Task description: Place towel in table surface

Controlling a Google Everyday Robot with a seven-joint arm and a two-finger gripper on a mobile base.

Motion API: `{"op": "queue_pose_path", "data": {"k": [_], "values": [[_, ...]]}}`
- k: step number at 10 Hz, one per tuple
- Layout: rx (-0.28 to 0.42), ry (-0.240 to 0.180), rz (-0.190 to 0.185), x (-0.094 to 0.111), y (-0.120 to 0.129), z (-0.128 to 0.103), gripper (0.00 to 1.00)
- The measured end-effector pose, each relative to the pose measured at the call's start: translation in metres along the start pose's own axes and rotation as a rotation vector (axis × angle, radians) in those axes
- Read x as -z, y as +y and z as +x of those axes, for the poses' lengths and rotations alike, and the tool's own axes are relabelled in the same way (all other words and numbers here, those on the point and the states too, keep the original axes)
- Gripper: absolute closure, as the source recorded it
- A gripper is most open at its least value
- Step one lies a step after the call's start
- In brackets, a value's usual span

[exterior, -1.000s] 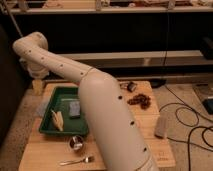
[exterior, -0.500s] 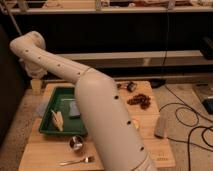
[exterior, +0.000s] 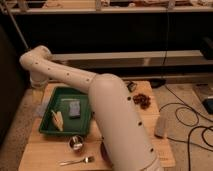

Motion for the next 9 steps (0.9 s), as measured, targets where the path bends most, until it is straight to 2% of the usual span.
{"op": "queue_pose_path", "data": {"k": [2,6,9], "values": [[0.013,0.003,0.027,-0.023,-0.005,0.003,0.20],[0.035,0.006,0.068,-0.045,0.003,0.013,0.20],[0.014,0.013,0.088,-0.060,0.007,0.016,0.20]]}}
